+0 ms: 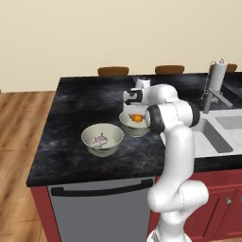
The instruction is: Pick the garlics from the cabinet and place them in one bowl. Pick the orange from the sink and place it in the other bowl.
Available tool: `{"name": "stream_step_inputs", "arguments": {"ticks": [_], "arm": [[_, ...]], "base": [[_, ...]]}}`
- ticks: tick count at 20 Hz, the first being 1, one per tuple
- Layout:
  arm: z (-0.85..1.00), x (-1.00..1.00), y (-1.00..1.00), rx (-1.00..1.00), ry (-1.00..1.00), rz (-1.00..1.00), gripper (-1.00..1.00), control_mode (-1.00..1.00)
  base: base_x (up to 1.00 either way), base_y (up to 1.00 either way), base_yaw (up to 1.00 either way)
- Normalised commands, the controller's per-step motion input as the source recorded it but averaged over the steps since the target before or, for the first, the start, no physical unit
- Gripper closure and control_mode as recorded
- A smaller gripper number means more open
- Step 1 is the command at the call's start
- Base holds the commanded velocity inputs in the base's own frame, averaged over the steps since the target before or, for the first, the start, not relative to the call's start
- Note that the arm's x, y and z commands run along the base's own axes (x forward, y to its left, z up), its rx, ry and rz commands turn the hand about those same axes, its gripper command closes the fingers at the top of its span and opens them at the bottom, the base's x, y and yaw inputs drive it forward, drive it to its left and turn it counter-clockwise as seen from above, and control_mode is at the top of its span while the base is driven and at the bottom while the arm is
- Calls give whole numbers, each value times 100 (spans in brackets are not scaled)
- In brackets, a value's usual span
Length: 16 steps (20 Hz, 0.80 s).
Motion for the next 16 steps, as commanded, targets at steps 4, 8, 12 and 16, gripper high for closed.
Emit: {"name": "stream_step_inputs", "arguments": {"ticks": [4, 8, 12, 16], "arm": [[-30, 3, 2, 0, 0, 1, 100, -100], [-5, 22, 0, 0, 0, 0, 100, -100], [0, 13, 15, 0, 0, 0, -100, -100], [7, -15, 14, 0, -1, 0, -100, -100]], "base": [[0, 0, 0], [0, 0, 0], [0, 0, 0], [0, 0, 0]]}}
